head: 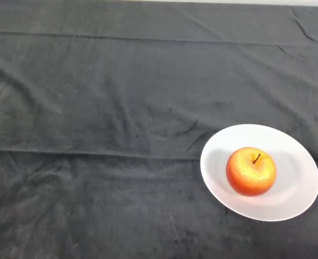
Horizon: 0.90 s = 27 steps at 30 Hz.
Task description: Move the apple to the plate
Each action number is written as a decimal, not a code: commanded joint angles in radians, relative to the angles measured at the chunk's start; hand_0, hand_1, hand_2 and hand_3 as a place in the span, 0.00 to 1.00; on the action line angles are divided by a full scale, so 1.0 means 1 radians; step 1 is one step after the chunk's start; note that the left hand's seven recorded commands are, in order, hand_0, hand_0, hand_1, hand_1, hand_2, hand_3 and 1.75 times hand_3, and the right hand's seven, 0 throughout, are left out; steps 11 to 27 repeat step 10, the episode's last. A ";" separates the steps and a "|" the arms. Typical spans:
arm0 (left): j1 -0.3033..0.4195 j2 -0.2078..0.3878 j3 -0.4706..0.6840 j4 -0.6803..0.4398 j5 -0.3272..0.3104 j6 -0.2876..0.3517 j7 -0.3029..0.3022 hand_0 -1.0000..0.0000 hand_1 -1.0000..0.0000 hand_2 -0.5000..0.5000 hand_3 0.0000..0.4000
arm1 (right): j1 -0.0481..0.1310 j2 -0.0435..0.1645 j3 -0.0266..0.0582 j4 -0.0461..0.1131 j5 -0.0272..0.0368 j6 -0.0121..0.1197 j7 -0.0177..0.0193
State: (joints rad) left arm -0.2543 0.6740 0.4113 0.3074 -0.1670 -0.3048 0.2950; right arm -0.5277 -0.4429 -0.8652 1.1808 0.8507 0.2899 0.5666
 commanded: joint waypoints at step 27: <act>-0.043 -0.032 0.057 -0.083 0.028 0.015 -0.019 1.00 1.00 0.50 0.00 | -0.002 0.003 -0.0120 -0.011 0.0204 0.005 -0.0093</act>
